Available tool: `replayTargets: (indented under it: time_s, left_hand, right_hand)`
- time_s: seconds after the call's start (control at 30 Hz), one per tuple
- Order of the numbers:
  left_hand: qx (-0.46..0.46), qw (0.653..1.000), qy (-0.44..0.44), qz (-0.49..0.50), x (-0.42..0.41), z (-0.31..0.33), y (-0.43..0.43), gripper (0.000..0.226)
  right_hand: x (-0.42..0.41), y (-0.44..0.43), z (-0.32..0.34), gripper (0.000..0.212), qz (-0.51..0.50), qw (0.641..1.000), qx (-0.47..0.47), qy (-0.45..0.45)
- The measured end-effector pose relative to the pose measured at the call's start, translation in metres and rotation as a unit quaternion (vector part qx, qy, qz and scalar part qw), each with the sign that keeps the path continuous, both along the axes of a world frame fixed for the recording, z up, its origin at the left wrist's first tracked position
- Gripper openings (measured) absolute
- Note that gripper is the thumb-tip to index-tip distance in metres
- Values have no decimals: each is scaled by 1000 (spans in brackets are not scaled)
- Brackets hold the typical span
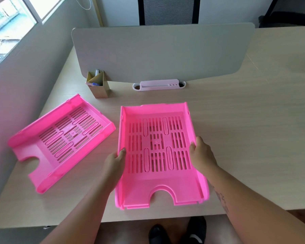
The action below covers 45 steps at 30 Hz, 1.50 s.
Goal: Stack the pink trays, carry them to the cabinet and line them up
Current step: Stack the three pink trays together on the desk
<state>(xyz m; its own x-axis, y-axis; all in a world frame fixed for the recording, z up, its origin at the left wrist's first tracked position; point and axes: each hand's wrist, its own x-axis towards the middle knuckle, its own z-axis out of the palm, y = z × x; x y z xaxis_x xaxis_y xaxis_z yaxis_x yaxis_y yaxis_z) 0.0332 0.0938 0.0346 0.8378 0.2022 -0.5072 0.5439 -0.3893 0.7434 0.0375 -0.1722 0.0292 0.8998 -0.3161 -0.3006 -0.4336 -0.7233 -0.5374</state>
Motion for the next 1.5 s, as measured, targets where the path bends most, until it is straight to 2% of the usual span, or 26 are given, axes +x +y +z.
replayTargets:
  time_s: [0.43,0.87,1.17,1.3,1.4,1.5]
  left_hand:
    - [20,999,-20,19,55,-13,-43,65]
    - [59,998,-17,27,115,-8,-71,53]
    - [38,998,-26,36,127,-11,-71,55]
    - [28,999,-32,25,124,-14,-69,55]
    - [21,999,-40,-16,122,-11,-62,49]
    - [53,994,-87,-41,124,-1,-38,49]
  right_hand:
    - [53,-45,-8,28,11,999,-28,-19]
    - [118,-69,-7,32,20,999,-21,-24]
    - [132,-70,-8,33,24,999,-24,-25]
    - [129,-71,-1,38,19,999,-28,5]
    - [126,-64,9,41,-4,999,-49,23]
    - [132,-35,26,51,-19,992,-119,-46]
